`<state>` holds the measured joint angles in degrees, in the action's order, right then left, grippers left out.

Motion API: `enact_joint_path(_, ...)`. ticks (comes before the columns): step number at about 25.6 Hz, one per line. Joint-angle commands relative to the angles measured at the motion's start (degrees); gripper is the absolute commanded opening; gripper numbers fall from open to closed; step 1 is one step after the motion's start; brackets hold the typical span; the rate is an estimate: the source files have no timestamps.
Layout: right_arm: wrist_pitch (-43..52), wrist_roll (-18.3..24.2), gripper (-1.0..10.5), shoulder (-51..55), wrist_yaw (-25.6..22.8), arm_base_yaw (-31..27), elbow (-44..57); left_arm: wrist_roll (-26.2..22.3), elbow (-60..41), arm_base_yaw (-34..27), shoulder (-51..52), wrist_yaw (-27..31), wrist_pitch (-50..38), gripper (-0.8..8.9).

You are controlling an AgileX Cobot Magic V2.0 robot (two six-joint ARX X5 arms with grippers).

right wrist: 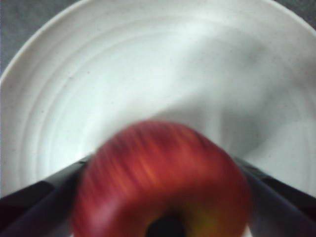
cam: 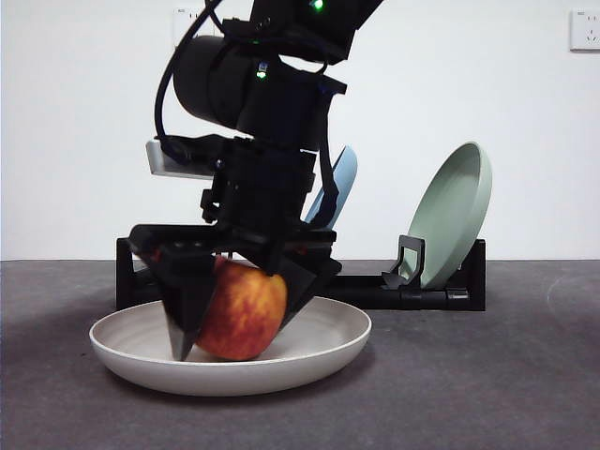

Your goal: Take the yellow plate from the plate rack,put the plate on the table,take the apple from the table,put the apple in the plate

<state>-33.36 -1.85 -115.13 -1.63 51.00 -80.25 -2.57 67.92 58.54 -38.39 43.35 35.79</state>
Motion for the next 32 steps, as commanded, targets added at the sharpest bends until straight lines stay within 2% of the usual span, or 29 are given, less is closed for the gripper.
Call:
enact_joint_path(1,-0.07,0.24,5.1,-1.11,-0.24,0.07,0.20,-0.44,-0.26,-0.15,0.07,0.13,-0.13,3.45)
enact_joint_path(10,-0.17,0.26,5.0,2.86,-0.22,0.07,-0.46,-0.46,-0.26,-0.15,-1.11,0.02,-0.13,3.45)
enact_joint_path(17,-0.02,0.48,5.0,14.27,-0.28,-0.72,-0.72,-0.55,-0.26,-0.17,-5.88,0.02,-0.15,3.45)
enact_joint_path(23,-0.70,0.44,5.0,23.63,-0.26,-4.24,-0.72,-2.25,-0.26,-0.17,-12.90,-0.50,-0.11,3.41)
enact_joint_path(25,-1.84,0.46,4.0,26.23,-0.24,-5.79,-0.72,-2.97,-0.26,-0.22,-15.30,-1.14,-0.04,3.20)
enact_joint_path(26,-3.06,0.48,2.8,28.22,-0.26,-6.97,-0.72,-4.26,-0.26,-0.44,-16.90,-2.78,0.37,2.16)
enact_joint_path(27,-4.20,0.50,1.5,29.90,-0.26,-8.11,-0.72,-5.51,-0.26,-1.07,-18.32,-4.96,0.87,0.51)
enact_joint_path(28,-5.57,0.70,0.4,31.67,-0.26,-9.27,-0.72,-6.60,-0.26,-2.12,-19.43,-7.10,1.20,-0.05)
enact_joint_path(29,-6.91,1.57,-0.2,33.22,-0.26,-10.47,-0.72,-7.15,-0.26,-3.39,-20.26,-9.22,1.62,-0.08)
enact_joint_path(32,-11.82,3.26,-0.2,37.11,-0.20,-13.79,-0.72,-8.00,-0.26,-9.42,-21.16,-17.42,3.32,-0.08)
